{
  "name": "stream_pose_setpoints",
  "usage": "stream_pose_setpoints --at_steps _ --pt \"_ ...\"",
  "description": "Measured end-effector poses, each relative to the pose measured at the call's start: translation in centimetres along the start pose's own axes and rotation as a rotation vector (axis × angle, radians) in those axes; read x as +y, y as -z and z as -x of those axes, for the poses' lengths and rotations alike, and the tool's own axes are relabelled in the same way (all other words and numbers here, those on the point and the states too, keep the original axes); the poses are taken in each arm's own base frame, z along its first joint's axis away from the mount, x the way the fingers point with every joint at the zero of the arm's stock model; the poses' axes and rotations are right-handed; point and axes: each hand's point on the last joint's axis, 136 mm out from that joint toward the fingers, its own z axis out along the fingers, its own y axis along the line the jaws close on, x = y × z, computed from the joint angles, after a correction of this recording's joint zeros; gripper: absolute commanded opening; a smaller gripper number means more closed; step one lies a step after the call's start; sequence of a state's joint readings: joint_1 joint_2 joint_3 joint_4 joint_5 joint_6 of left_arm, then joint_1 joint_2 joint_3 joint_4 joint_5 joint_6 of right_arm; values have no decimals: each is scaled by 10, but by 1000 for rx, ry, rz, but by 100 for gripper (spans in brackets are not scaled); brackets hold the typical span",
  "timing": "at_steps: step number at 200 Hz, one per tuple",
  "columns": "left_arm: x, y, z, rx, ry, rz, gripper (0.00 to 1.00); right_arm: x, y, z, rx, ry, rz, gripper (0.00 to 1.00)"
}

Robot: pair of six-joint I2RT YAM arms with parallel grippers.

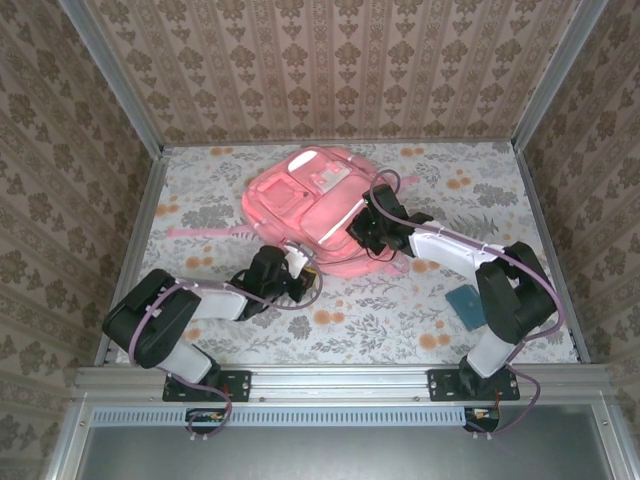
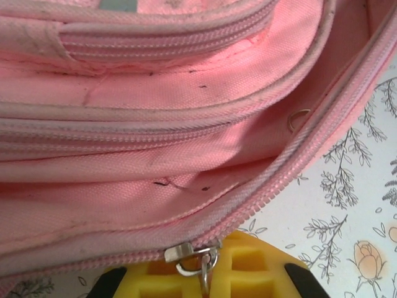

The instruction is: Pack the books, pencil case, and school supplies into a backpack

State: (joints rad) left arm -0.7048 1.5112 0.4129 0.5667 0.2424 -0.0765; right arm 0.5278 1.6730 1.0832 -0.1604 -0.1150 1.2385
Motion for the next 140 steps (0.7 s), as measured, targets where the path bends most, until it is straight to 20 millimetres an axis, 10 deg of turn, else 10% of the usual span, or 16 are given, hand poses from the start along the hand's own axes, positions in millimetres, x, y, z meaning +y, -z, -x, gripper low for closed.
stream_pose_setpoints --at_steps 56,99,140 --pt "-21 -4 11 -14 -14 -64 1 5 -9 -4 -5 1 19 8" --pt "-30 -8 24 -28 32 -111 57 4 -9 4 -27 12 18 11" --pt "-20 9 38 -42 150 -79 77 -11 -6 28 -54 73 -18 28"
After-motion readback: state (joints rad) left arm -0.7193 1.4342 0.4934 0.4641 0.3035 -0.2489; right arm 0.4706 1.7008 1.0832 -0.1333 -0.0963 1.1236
